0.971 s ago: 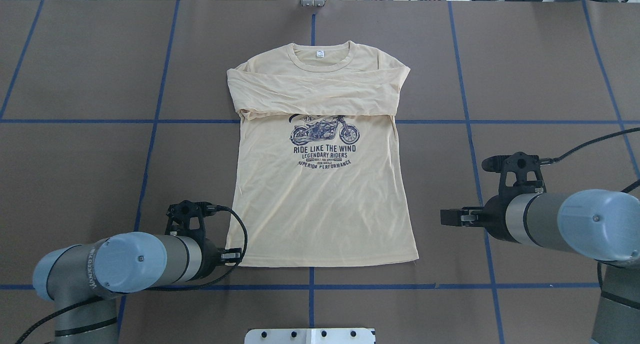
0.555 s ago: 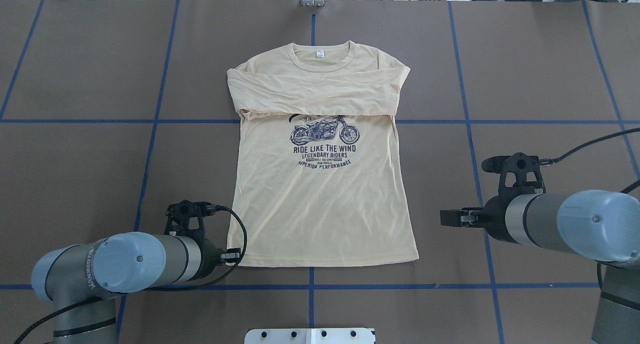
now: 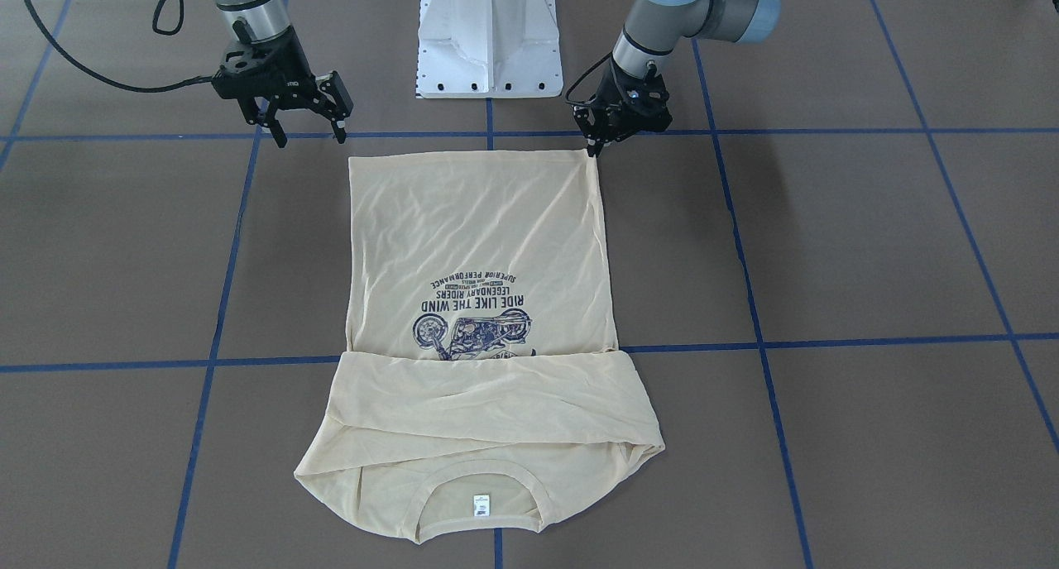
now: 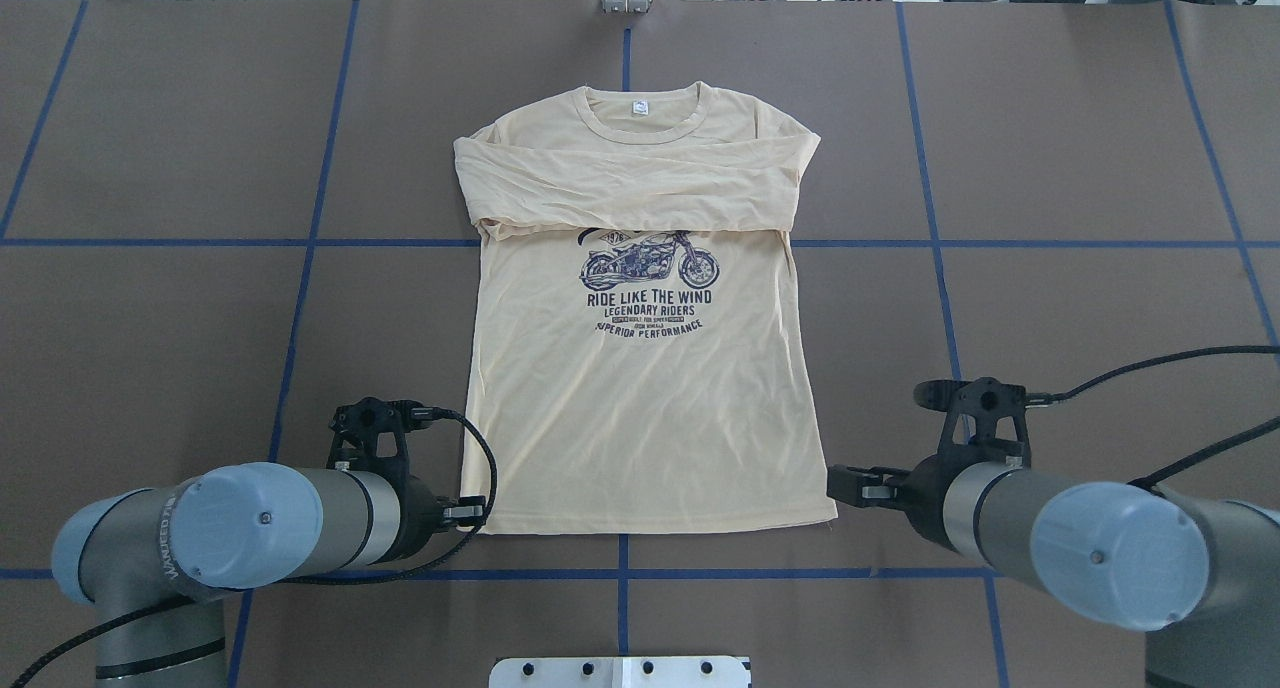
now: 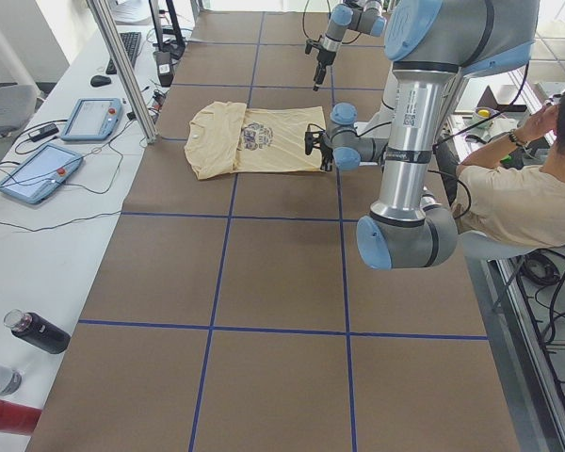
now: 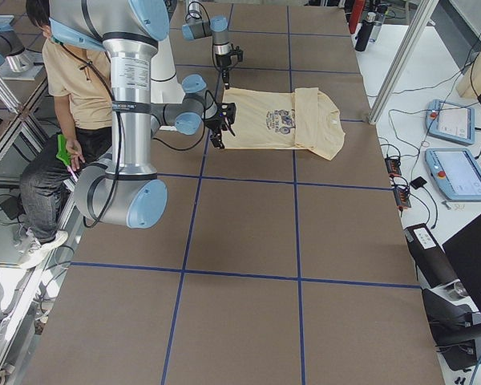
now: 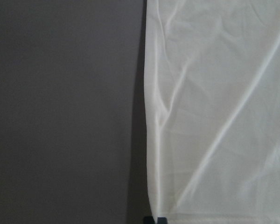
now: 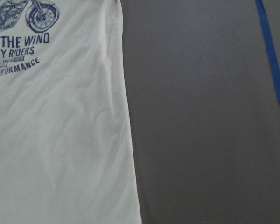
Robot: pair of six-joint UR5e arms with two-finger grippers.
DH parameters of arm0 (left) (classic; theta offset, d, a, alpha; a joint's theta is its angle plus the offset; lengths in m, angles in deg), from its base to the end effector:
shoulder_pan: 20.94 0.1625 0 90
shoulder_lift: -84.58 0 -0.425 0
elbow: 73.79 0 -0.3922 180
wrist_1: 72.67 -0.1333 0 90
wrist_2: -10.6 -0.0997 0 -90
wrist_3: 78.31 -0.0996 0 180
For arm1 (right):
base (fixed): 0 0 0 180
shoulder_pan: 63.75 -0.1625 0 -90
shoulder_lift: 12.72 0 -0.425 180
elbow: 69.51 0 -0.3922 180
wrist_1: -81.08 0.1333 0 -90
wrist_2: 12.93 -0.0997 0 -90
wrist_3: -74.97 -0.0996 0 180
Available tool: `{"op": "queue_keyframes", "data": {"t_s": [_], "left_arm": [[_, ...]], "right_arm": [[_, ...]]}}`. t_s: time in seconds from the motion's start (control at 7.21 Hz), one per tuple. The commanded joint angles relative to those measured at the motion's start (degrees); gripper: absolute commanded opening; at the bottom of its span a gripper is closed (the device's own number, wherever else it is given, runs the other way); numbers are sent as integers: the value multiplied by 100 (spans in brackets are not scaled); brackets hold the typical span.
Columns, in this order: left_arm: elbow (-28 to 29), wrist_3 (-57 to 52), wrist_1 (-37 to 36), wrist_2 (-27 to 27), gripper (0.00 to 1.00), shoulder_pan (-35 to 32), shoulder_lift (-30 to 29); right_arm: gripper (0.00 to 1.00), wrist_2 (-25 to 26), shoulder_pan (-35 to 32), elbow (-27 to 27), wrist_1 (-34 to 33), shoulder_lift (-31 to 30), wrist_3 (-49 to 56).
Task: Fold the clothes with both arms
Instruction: 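Lower both grippers to the hem corners and grasp the hem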
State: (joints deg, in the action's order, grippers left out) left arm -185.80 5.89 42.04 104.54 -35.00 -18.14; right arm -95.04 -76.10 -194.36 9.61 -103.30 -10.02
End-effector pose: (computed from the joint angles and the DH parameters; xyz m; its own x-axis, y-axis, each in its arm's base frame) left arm 0.5049 -0.2568 0.3183 0.5094 -0.0236 -0.8602 0.1342 0.9896 0.0523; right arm -0.4166 -0.2417 0.3469 0.6162 0.0464 0.7862 -0.2659 0.9519 0.1522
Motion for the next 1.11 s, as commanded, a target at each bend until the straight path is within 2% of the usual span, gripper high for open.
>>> {"op": "queue_keyframes", "data": {"t_s": [0.0,0.14,0.28,0.42,0.97], "left_arm": [[-50,9,-1,2,0,-1,-3],[-50,9,-1,2,0,-1,-12],[-58,87,-1,10,0,-1,-12],[-67,123,-1,10,0,-1,-12],[-58,123,-1,19,0,-1,-12]], "right_arm": [[97,362,390,512,-16,460,-202],[94,380,478,593,-16,479,-202],[86,458,505,698,-25,593,-202],[73,624,566,786,-25,646,-202],[70,749,628,840,-314,646,-185]]}}
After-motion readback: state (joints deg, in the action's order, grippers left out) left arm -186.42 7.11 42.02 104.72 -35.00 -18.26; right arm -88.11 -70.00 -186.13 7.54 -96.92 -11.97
